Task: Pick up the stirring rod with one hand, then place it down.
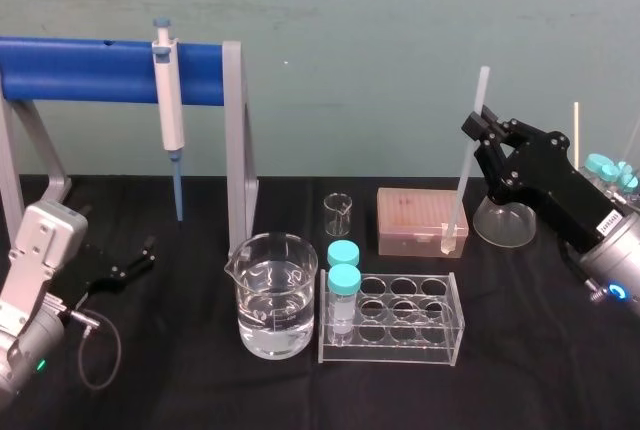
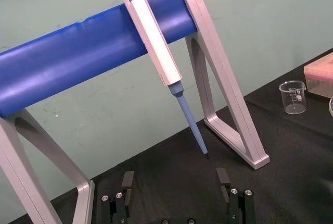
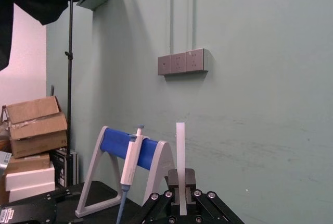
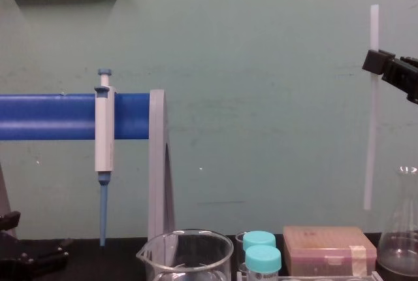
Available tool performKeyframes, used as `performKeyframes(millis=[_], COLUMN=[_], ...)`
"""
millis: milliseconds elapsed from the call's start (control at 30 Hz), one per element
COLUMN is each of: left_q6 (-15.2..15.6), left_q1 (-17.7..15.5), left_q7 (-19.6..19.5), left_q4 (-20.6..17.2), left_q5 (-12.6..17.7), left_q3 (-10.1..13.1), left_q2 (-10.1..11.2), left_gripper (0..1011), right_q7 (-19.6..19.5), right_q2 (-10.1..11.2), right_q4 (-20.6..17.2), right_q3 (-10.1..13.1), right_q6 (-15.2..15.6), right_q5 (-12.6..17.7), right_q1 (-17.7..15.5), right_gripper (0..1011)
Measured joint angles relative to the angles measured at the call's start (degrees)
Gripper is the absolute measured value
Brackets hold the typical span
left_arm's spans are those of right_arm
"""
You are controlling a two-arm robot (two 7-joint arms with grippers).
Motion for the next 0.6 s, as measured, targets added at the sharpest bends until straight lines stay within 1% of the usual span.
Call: performKeyframes(millis=[600], left_q6=[0.0], left_q1=[0.0], left_q7=[0.0], left_q4=[0.0], left_q5=[0.0], left_q3=[0.0], left_q2=[0.0], left_gripper=[1000], right_q7=[-0.1], right_q2=[-0.3], right_q4=[0.7], right_q3=[0.0], right_q6=[0.2], right_q5=[-0.1], right_q1=[0.3], right_gripper=[62])
